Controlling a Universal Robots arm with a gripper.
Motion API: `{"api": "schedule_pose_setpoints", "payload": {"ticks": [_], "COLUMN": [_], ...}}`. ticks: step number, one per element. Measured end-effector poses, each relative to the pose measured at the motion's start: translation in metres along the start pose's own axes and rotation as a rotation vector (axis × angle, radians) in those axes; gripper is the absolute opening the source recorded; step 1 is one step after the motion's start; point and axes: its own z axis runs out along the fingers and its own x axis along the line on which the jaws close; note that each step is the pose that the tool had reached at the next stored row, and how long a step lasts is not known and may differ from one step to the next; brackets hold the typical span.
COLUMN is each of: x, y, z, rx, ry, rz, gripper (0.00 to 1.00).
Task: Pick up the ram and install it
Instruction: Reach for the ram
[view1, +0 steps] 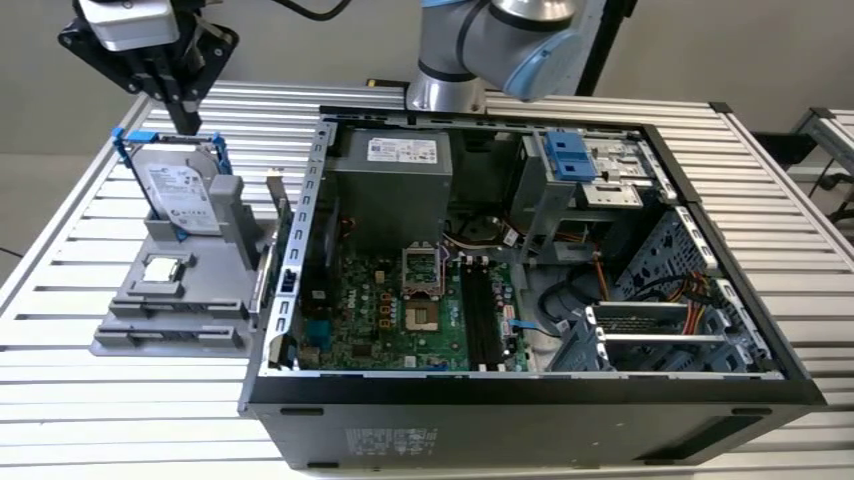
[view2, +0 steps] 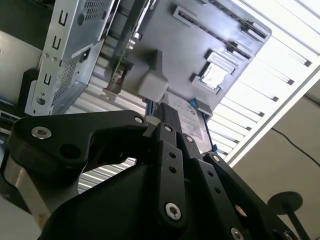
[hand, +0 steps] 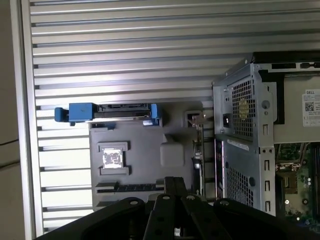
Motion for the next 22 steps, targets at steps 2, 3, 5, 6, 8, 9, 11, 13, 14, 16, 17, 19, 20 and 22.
{"api": "schedule_pose_setpoints", "payload": {"ticks": [2, 3, 5, 6, 8, 9, 11, 13, 14, 16, 17, 19, 20, 22], "x": [0.0037, 0.0054, 0.0088, 0.0103, 0.0124, 0.0131, 0.0150, 0.0178, 0.0193, 0.0223, 0.0235, 0.0255, 0.0276, 0.0300], "y": [-0.0003, -0.0004, -0.0006, -0.0007, -0.0008, -0.0009, -0.0010, -0.0010, -0.0010, -0.0009, -0.0009, -0.0009, -0.0010, -0.0010], "z": [-0.0001, -0.0001, -0.0001, -0.0002, -0.0002, -0.0002, -0.0001, -0.0002, -0.0002, -0.0002, -0.0002, -0.0002, -0.0002, -0.0003], "rx": [0.0000, 0.0000, -0.0001, -0.0002, -0.0004, -0.0004, -0.0006, -0.0007, -0.0007, -0.0008, -0.0008, -0.0008, -0.0009, -0.0009], "ry": [0.0000, 0.0001, 0.0004, 0.0007, 0.0013, 0.0016, 0.0022, 0.0026, 0.0027, 0.0030, 0.0031, 0.0035, 0.0038, 0.0041], "rz": [-0.001, -0.003, -0.009, -0.014, -0.026, -0.032, -0.046, -0.053, -0.055, -0.060, -0.062, -0.065, -0.067, -0.070], "gripper": [0.00, 0.00, 0.00, 0.00, 0.00, 0.00, 0.00, 0.00, 0.00, 0.00, 0.00, 0.00, 0.00, 0.00]}}
